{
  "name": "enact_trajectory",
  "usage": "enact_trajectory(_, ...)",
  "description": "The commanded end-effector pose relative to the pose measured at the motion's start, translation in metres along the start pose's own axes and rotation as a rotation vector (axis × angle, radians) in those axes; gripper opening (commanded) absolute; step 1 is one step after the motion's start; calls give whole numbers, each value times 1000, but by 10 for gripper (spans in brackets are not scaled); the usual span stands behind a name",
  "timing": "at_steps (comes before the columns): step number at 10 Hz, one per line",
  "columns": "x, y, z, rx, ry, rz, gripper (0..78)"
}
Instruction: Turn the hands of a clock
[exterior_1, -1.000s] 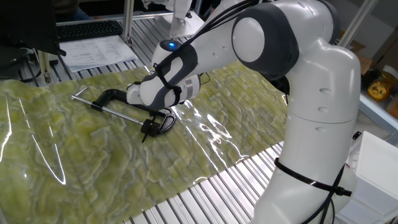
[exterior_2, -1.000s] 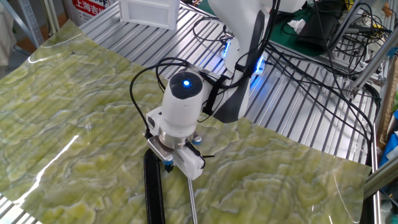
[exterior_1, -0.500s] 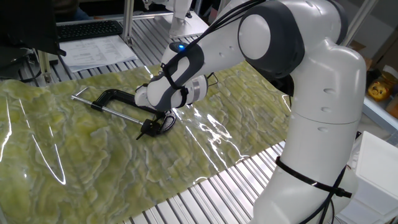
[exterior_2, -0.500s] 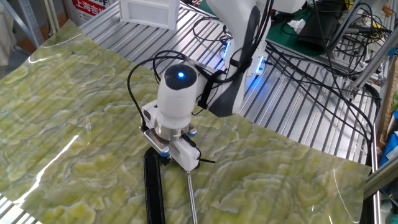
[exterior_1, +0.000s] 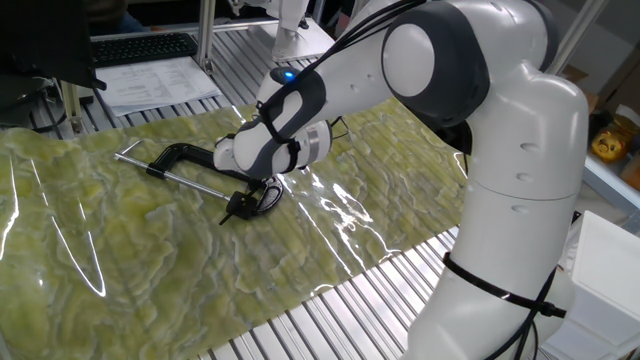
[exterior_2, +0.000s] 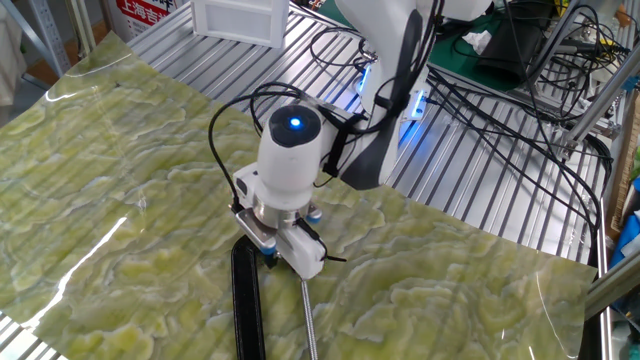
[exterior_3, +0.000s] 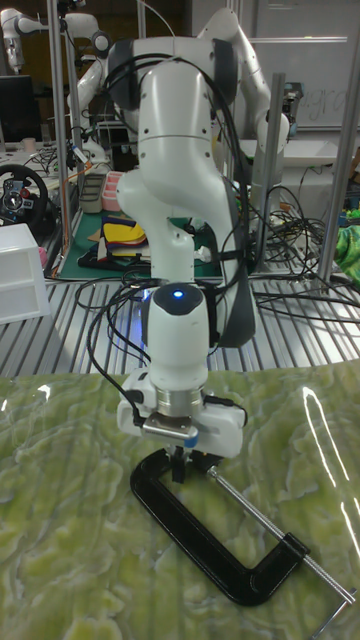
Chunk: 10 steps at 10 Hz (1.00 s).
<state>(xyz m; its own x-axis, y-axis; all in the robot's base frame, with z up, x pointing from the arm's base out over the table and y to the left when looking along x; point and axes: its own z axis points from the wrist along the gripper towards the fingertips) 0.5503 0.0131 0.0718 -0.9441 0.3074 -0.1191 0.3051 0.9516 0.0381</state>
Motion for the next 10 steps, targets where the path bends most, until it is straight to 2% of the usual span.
enact_trajectory(1,-12,20,-11,0,-2,30,0)
enact_trajectory(2,-13,20,-12,7,-4,15,0)
enact_trajectory(3,-13,20,-16,17,9,5,0)
enact_trajectory(5,-16,16,-40,23,49,-14,0)
enact_trajectory(6,-17,13,-52,19,62,-40,0)
enact_trajectory(8,-18,10,-72,-33,81,-102,0)
enact_trajectory(9,-18,10,-77,-33,89,-115,0)
enact_trajectory(10,-14,9,-96,-20,120,-149,0)
